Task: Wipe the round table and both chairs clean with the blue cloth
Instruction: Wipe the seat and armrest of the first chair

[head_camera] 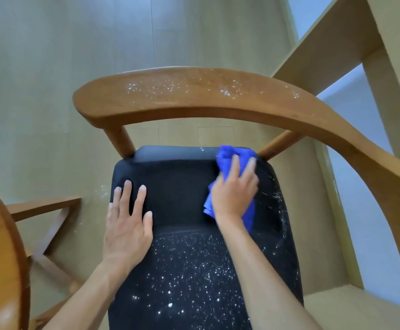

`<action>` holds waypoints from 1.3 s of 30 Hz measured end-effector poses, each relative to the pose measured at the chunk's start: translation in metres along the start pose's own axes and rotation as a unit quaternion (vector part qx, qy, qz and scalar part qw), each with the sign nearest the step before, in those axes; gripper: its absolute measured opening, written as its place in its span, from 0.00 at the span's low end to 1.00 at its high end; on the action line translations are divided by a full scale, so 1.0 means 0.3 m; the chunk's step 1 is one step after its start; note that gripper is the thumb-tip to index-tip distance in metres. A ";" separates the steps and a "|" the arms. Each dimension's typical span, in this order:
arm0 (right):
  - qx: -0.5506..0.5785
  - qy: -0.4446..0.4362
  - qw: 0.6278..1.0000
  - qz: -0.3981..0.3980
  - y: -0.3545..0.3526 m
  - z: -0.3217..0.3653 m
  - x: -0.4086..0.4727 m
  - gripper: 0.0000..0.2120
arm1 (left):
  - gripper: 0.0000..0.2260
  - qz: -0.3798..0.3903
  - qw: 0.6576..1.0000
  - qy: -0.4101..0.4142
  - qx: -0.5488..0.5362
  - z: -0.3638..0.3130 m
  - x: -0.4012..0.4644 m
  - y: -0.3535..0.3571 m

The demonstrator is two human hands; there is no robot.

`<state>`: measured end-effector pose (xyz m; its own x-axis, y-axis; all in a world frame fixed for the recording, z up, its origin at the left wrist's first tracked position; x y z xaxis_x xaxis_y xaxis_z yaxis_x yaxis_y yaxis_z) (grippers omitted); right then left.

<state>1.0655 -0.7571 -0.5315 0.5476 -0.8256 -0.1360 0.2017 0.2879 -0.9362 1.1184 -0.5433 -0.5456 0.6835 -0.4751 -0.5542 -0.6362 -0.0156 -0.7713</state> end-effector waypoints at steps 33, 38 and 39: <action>-0.065 -0.200 0.968 0.133 0.020 0.120 -0.042 0.23 | 0.31 0.038 0.995 0.029 0.087 -0.100 0.007 -0.042; -0.104 -0.335 0.928 0.129 -0.032 -0.050 -0.086 0.24 | 0.31 0.055 0.993 0.023 0.101 -0.099 0.011 -0.033; -0.113 -0.342 0.923 0.136 -0.033 -0.070 -0.096 0.24 | 0.31 0.058 0.993 0.021 0.104 -0.098 0.011 -0.032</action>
<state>1.0307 -0.7463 -0.5251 0.9529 -0.2168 -0.2121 -0.1512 0.2668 -0.9518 1.1163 -0.5707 -0.5308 0.5922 -0.4989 -0.6328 -0.6186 0.2218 -0.7538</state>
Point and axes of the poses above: each hand's wrist, its own x-axis towards the middle knuckle, its own y-axis out of the palm, z = x × y, the point moved 2 cm from there along x, towards the middle knuckle, and after that the axes turned 14 degrees about z, right-handed, at the moved point
